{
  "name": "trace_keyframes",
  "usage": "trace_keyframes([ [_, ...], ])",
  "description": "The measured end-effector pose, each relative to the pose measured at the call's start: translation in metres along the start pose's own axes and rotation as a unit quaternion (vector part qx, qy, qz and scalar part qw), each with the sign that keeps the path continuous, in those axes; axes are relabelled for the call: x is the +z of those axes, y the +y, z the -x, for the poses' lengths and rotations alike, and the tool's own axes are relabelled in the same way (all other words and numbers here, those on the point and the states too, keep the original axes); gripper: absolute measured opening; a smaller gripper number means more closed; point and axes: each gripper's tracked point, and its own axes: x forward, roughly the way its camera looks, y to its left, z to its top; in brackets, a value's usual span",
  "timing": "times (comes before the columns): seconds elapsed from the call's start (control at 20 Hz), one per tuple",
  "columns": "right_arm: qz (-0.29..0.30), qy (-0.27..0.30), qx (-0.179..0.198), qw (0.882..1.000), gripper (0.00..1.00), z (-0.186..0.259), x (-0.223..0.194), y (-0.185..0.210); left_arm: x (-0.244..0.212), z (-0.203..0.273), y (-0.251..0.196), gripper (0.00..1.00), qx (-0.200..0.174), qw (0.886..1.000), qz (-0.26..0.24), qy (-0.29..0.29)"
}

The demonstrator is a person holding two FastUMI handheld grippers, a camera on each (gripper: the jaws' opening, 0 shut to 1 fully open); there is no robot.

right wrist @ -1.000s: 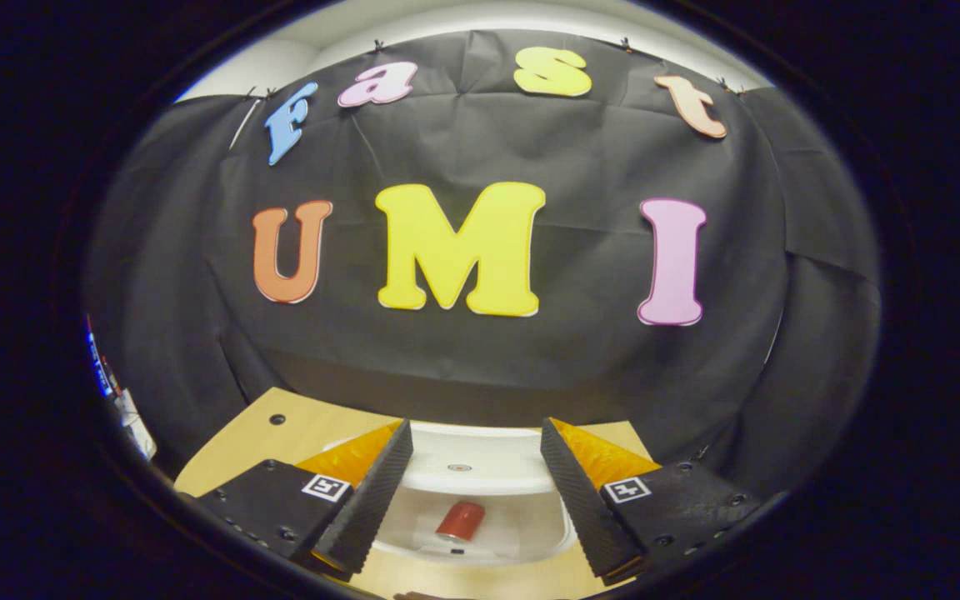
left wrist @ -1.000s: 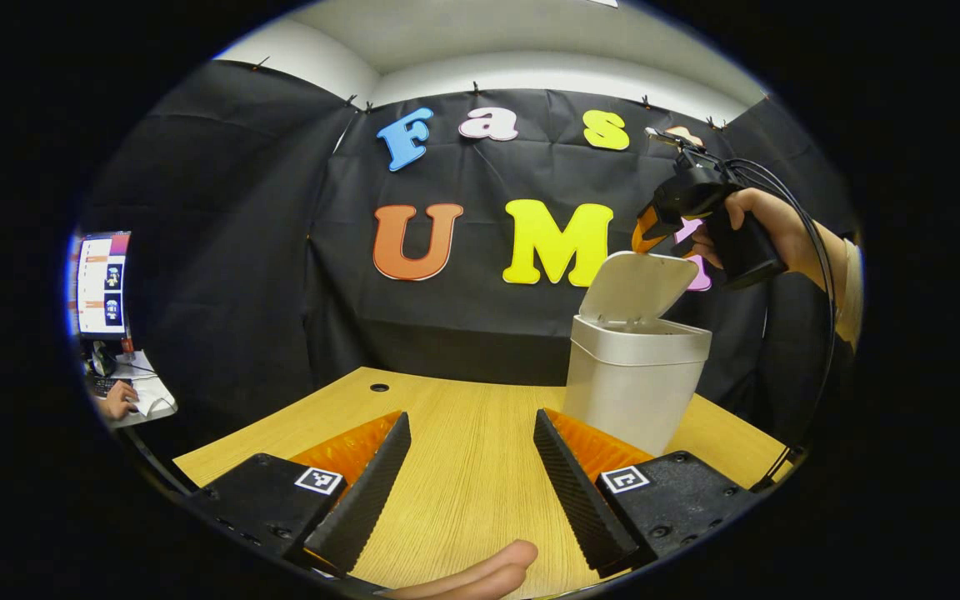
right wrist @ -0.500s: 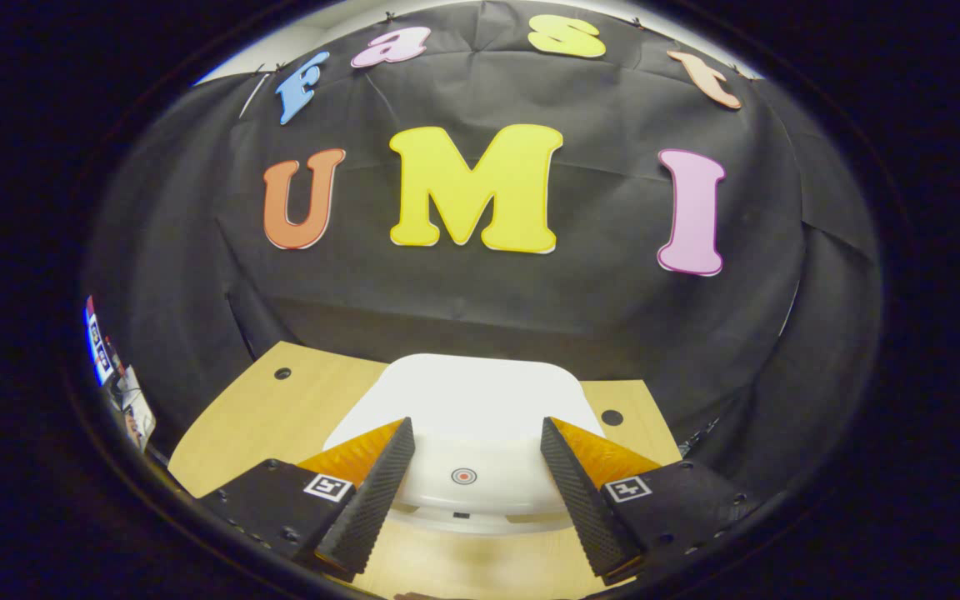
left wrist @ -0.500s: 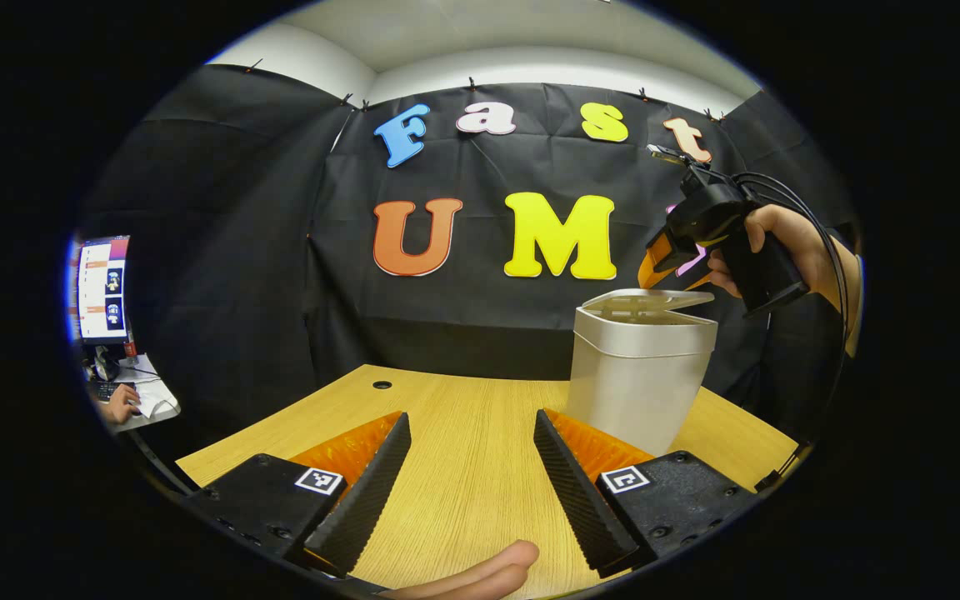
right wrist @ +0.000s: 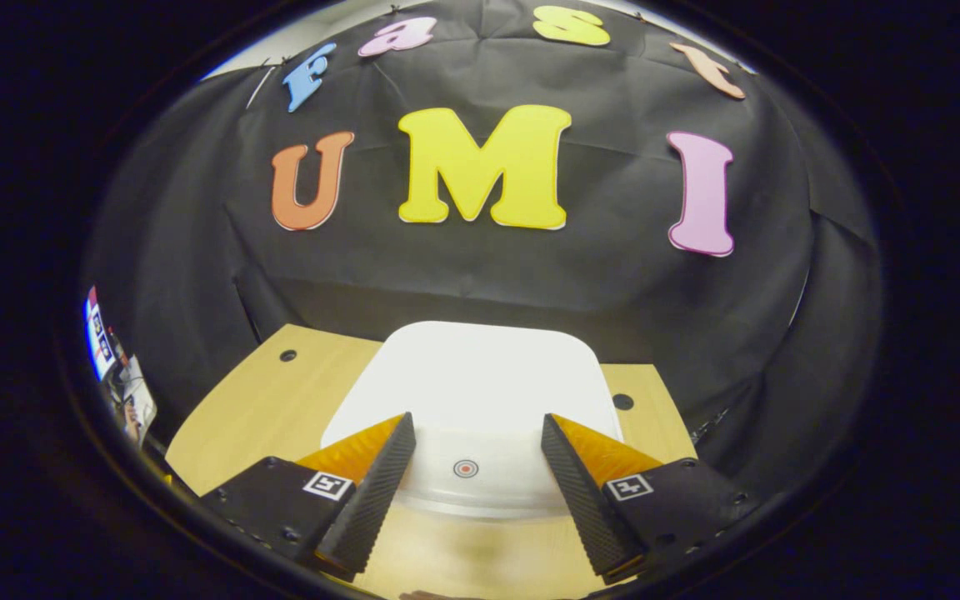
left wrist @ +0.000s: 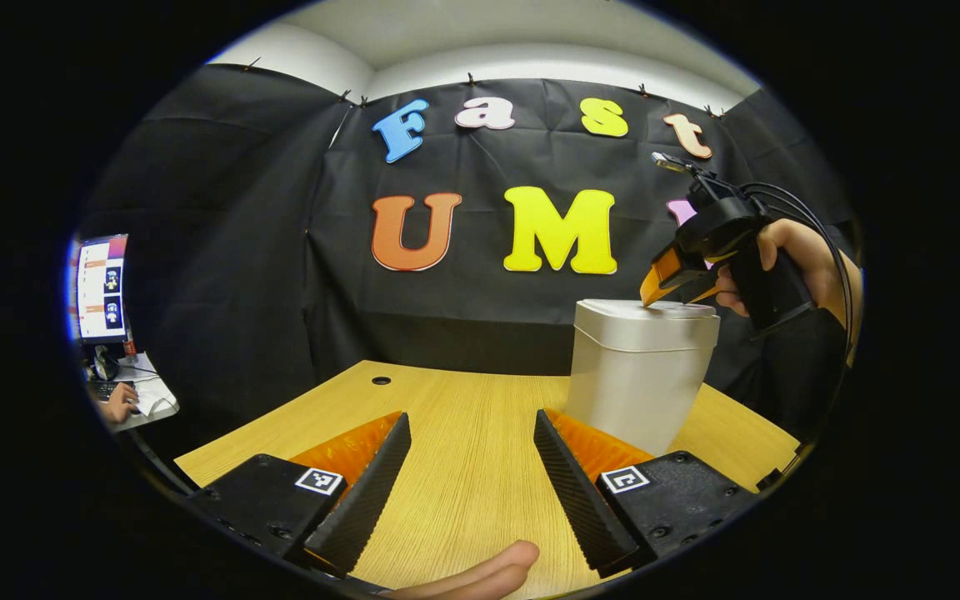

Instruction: Press the lid of the desktop garbage bin to open it, pick up the crumpled paper on the desktop and throw it into the bin, then pick up the pop can on the desktop and drop it into the bin, and finally close the garbage bin lid.

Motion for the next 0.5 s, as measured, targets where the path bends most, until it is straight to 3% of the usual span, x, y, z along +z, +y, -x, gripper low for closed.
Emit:
trace_keyframes([
  [0.5, -0.002, -0.059, 0.001, 0.998, 0.96, 0.017, -0.017, -0.006, -0.008, -0.009, 0.012, 0.96, 0.023, 1.0, 0.013, 0.015],
])
